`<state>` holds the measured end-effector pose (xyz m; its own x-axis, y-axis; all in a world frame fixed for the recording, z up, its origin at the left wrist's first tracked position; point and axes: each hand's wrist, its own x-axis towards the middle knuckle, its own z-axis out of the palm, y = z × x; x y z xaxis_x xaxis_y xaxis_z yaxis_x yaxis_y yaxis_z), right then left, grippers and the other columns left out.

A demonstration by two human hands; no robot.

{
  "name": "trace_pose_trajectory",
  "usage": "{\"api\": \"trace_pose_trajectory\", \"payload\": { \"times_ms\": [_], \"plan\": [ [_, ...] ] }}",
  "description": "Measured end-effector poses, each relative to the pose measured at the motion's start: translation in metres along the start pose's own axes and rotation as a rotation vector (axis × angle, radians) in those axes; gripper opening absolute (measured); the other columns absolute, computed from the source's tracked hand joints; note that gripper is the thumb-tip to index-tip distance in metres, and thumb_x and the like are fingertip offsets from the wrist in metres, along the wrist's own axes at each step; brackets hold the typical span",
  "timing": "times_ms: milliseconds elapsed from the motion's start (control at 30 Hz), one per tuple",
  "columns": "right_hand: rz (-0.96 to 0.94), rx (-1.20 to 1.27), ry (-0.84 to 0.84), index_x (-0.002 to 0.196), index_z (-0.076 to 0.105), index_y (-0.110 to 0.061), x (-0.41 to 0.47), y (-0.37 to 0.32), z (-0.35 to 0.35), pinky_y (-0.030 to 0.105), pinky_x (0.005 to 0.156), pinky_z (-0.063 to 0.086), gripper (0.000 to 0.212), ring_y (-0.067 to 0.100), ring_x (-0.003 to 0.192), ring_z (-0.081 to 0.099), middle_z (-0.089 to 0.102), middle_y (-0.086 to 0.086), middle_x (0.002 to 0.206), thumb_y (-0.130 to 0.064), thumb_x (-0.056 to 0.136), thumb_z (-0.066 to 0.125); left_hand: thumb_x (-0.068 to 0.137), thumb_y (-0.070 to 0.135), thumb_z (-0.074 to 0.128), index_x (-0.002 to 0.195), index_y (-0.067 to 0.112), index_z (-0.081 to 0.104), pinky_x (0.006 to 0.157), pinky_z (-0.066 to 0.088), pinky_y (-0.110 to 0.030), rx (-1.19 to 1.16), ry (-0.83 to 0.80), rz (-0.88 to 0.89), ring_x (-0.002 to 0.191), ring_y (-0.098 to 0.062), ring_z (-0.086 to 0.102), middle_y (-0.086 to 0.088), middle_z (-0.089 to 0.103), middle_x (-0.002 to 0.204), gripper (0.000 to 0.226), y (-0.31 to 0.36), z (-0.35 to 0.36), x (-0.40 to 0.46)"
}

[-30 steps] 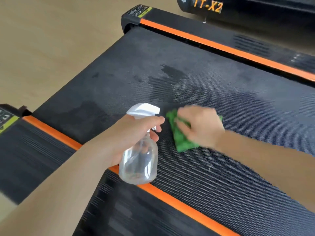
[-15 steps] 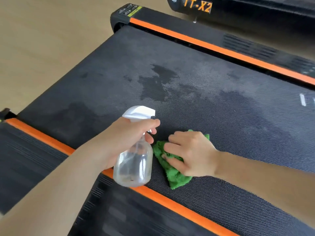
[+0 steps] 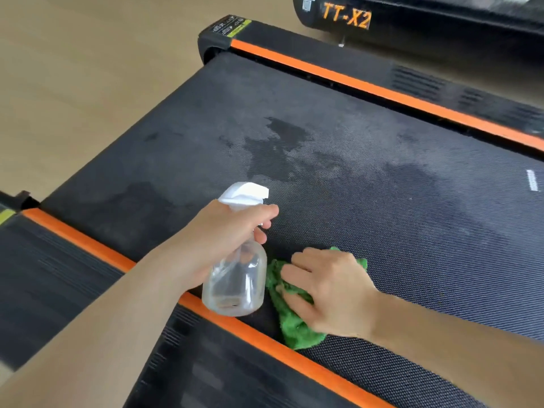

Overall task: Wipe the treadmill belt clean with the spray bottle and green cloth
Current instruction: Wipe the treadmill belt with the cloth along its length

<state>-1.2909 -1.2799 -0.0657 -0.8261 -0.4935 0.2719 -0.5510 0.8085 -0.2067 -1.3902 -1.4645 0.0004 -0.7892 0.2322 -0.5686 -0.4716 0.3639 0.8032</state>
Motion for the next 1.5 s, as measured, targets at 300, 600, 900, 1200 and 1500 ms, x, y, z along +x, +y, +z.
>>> {"api": "trace_pose_trajectory", "payload": {
  "times_ms": [300, 600, 900, 1200, 1500],
  "plan": [
    [0.512, -0.228, 0.121, 0.091, 0.048, -0.022, 0.119, 0.081, 0.020, 0.032, 0.056, 0.033, 0.018, 0.027, 0.075, 0.057, 0.056, -0.005, 0.077, -0.039, 0.094, 0.046, 0.085, 0.044, 0.082, 0.070, 0.020, 0.080, 0.056, 0.053, -0.027, -0.077, 0.112, -0.028, 0.063, -0.014, 0.064, -0.001, 0.073, 0.074, 0.028, -0.014, -0.024, -0.001],
    [0.043, -0.033, 0.040, 0.080, 0.055, -0.021, 0.014, -0.014, 0.007, 0.033, 0.054, 0.042, 0.016, 0.020, 0.066, 0.049, 0.048, -0.006, 0.072, -0.032, 0.084, 0.067, 0.088, 0.046, 0.079, 0.070, 0.012, 0.073, 0.072, 0.065, -0.035, -0.065, 0.204, -0.035, 0.062, -0.016, 0.067, -0.002, 0.071, 0.076, 0.039, -0.010, -0.034, -0.004],
    [0.042, -0.034, 0.046, 0.079, 0.056, -0.020, 0.016, -0.012, 0.009, 0.031, 0.053, 0.039, 0.017, 0.019, 0.064, 0.045, 0.045, -0.007, 0.071, -0.031, 0.085, 0.067, 0.088, 0.048, 0.078, 0.075, 0.013, 0.075, 0.079, 0.063, -0.036, 0.047, 0.132, -0.043, 0.062, -0.017, 0.067, -0.001, 0.071, 0.079, 0.038, -0.006, -0.033, -0.009],
    [0.123, -0.152, 0.094, 0.086, 0.053, -0.020, 0.113, 0.041, 0.026, 0.034, 0.054, 0.044, 0.019, 0.028, 0.073, 0.058, 0.056, -0.001, 0.076, -0.038, 0.090, 0.054, 0.088, 0.043, 0.079, 0.068, 0.014, 0.072, 0.053, 0.053, -0.022, -0.007, 0.181, -0.012, 0.054, -0.014, 0.062, 0.001, 0.068, 0.068, 0.037, -0.013, -0.055, -0.028],
    [0.352, -0.163, 0.056, 0.088, 0.046, -0.022, 0.148, 0.000, 0.045, 0.032, 0.057, 0.033, 0.018, 0.026, 0.074, 0.057, 0.055, -0.004, 0.077, -0.039, 0.090, 0.051, 0.046, 0.067, 0.078, 0.062, 0.033, 0.082, 0.069, 0.062, -0.039, -0.106, 0.249, -0.071, 0.064, -0.014, 0.073, 0.004, 0.082, 0.082, 0.038, -0.047, -0.097, -0.038]
  ]
}}
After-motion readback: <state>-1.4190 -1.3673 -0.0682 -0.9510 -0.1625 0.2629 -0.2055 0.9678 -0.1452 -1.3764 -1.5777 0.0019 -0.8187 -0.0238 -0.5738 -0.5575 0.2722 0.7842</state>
